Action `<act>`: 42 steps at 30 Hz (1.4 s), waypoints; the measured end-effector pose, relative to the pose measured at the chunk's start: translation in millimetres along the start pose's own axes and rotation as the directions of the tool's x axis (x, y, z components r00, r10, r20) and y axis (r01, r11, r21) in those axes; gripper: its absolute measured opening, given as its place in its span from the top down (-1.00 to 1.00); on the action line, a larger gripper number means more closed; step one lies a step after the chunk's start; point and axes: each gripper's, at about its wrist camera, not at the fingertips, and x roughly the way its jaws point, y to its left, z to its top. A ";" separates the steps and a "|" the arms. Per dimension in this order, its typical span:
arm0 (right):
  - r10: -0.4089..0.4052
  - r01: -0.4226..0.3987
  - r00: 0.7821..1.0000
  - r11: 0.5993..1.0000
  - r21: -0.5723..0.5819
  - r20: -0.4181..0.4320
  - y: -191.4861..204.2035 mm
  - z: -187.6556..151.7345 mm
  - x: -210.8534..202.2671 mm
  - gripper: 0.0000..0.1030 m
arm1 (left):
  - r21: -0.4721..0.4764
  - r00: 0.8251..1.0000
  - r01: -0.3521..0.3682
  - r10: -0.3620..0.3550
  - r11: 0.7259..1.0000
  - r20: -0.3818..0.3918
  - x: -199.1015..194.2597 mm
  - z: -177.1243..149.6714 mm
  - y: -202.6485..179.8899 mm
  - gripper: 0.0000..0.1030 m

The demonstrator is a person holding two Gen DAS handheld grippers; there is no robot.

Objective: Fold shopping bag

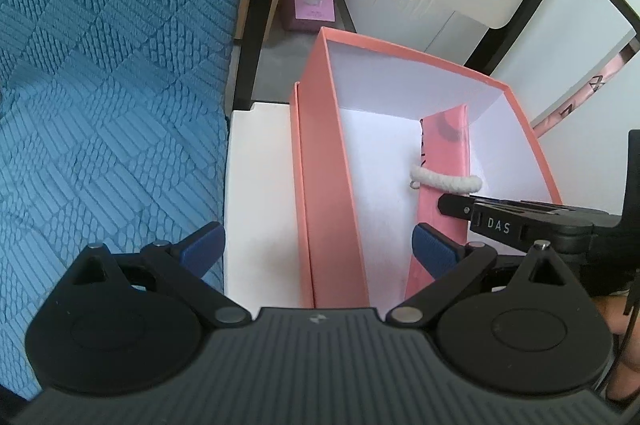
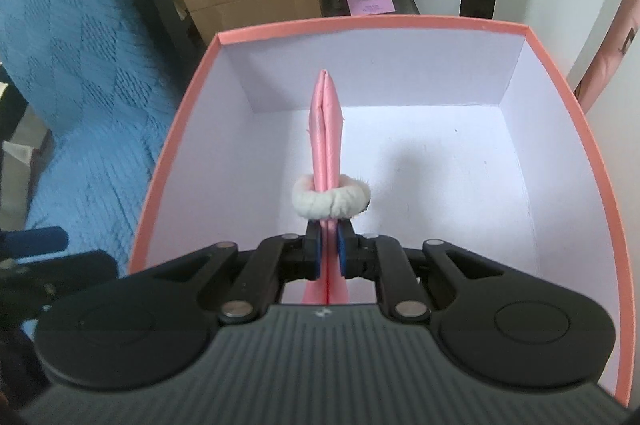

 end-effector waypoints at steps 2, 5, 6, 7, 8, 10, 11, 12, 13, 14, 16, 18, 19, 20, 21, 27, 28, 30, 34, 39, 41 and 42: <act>0.008 -0.008 1.000 1.000 0.000 -0.002 0.4 -0.1 0.9 0.76 | 0.013 1.000 -0.009 0.009 1.000 -0.007 0.7 0.3 -0.4 -0.97; -0.001 0.001 1.000 1.000 -0.014 0.007 4.3 0.9 -1.9 0.76 | 0.004 1.000 -0.007 0.007 1.000 -0.010 -1.5 0.7 2.6 -0.97; -0.006 0.006 1.000 1.000 -0.021 0.012 6.0 1.4 -3.6 0.70 | 0.002 1.000 -0.006 0.006 1.000 -0.009 -3.0 0.9 3.4 -0.97; -0.011 0.012 1.000 1.000 -0.020 0.012 6.8 2.5 -4.5 0.62 | 0.002 1.000 -0.007 0.007 1.000 -0.004 -5.0 0.7 3.6 -0.97; -0.011 0.011 1.000 1.000 -0.019 0.012 7.4 3.7 -5.9 0.54 | 0.003 1.000 -0.005 0.005 1.000 0.001 -7.4 0.7 3.6 -0.97; -0.010 0.010 1.000 1.000 -0.004 0.014 6.9 6.1 -10.0 -0.06 | 0.003 1.000 0.002 -0.002 1.000 0.010 -14.2 0.4 3.0 -0.97; -0.011 0.011 1.000 1.000 0.004 0.020 6.8 7.1 -13.1 -0.21 | 0.003 1.000 0.005 -0.006 1.000 0.016 -17.3 0.5 2.6 -0.97; -0.010 0.009 1.000 1.000 0.011 0.029 6.7 7.7 -17.1 -0.44 | 0.005 1.000 0.009 -0.009 1.000 0.022 -20.8 0.8 2.2 -0.97; -0.011 0.010 0.999 1.000 0.015 0.037 6.9 8.1 -20.7 -0.60 | 0.007 1.000 0.012 -0.012 1.000 0.028 -24.4 0.8 1.9 -0.97; -0.013 0.012 0.999 1.000 0.016 0.046 7.4 8.4 -25.2 -0.67 | 0.010 0.999 0.016 -0.016 1.000 0.035 -27.7 0.6 1.3 -0.97; -0.023 0.023 0.998 1.000 0.011 0.060 9.7 8.6 -33.5 -0.67 | 0.016 0.999 0.023 -0.023 1.000 0.046 -34.5 0.6 -0.1 -0.97; -0.040 0.039 0.996 0.999 0.018 0.077 11.2 8.5 -45.7 -0.68 | 0.021 0.998 0.031 -0.032 0.999 0.059 -44.0 -0.3 -1.1 -0.97; -0.043 0.041 0.995 0.999 0.024 0.090 11.9 8.0 -53.2 -0.68 | 0.024 0.997 0.037 -0.038 0.999 0.067 -49.0 -0.8 -1.7 -0.97; -0.043 0.041 0.994 0.999 0.028 0.101 12.4 7.3 -59.8 -0.68 | 0.026 0.996 0.043 -0.045 0.999 0.075 -54.6 -1.2 -2.1 -0.97; -0.048 0.045 0.992 0.999 0.029 0.113 13.9 6.4 -67.4 -0.68 | 0.029 0.995 0.049 -0.051 0.998 0.085 -60.5 -1.7 -2.9 -0.97; -0.065 0.065 0.982 0.998 0.005 0.178 30.2 -0.5 -115.2 -0.68 | 0.056 0.986 0.079 -0.087 0.995 0.142 -99.8 -7.3 -6.7 -0.97; -0.071 0.072 0.980 0.997 0.002 0.188 33.3 -1.8 -122.1 -0.68 | 0.062 0.984 0.081 -0.089 0.995 0.151 -106.5 -8.6 -7.2 -0.97; -0.082 0.085 0.974 0.996 -0.005 0.210 40.4 -6.1 -137.0 -0.68 | 0.066 0.980 0.093 -0.103 0.993 0.170 -119.7 -11.6 -6.6 -0.97; -0.087 0.091 0.967 0.996 -0.005 0.237 52.4 -15.6 -162.6 -0.68 | 0.081 0.971 0.106 -0.121 0.991 0.208 -148.4 -19.0 -4.2 -0.97; -0.091 0.099 0.958 0.995 -0.015 0.273 72.0 -31.2 -192.4 -0.68 | 0.093 0.959 0.124 -0.144 0.988 0.245 -178.3 -30.8 3.7 -0.97; -0.093 0.101 0.955 0.995 -0.013 0.282 78.9 -37.8 -201.5 -0.68 | 0.098 0.955 0.134 -0.155 0.986 0.255 -187.1 -35.9 6.9 -0.97; -0.095 0.102 0.953 0.995 -0.010 0.289 82.2 -41.4 -206.5 -0.68 | 0.100 0.952 0.138 -0.160 0.985 0.260 -191.9 -38.8 9.0 -0.97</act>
